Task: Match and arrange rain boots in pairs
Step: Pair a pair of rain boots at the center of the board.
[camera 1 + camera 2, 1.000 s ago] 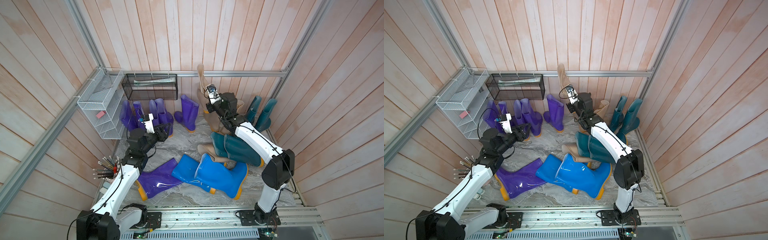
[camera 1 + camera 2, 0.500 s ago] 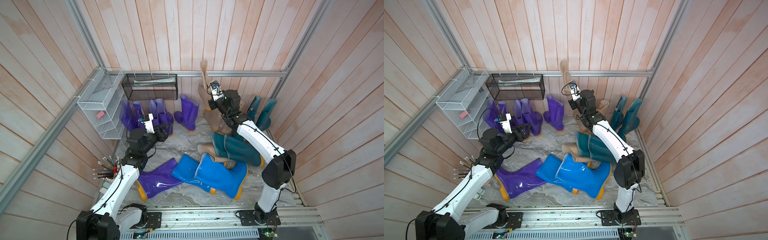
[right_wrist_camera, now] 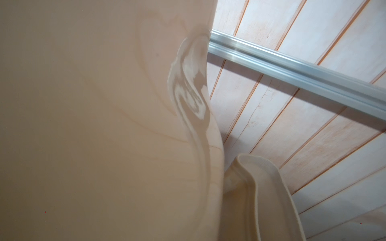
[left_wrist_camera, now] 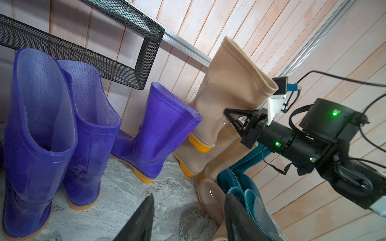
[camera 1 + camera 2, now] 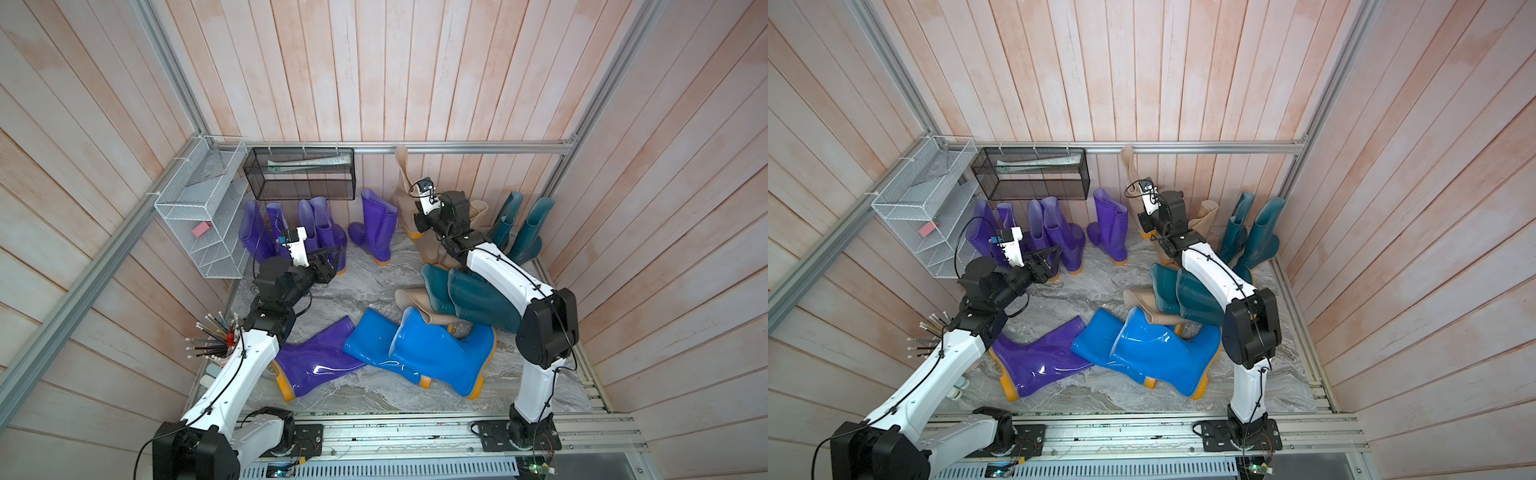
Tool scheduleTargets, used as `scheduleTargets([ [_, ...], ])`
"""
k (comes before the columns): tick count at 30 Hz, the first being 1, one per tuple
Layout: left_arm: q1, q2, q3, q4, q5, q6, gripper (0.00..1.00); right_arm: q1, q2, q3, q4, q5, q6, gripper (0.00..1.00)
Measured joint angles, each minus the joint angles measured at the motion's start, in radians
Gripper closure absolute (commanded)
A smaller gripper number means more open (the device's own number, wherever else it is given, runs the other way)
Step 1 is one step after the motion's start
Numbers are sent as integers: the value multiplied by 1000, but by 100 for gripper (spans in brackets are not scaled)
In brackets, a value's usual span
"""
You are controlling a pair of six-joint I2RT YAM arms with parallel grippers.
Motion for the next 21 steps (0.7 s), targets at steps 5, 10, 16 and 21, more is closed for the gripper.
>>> scheduleTargets([
  [5,0,0,0,0,6,0,44,-22,61,0,25,-19,61,100],
  [10,0,0,0,3,14,0,44,-40,126,-3,44,-26,116,100],
  [16,0,0,-6,6,22,-1,44,-44,190,-3,58,-56,172,100],
  [21,0,0,-7,6,22,-1,44,-44,208,-17,79,-76,218,100],
])
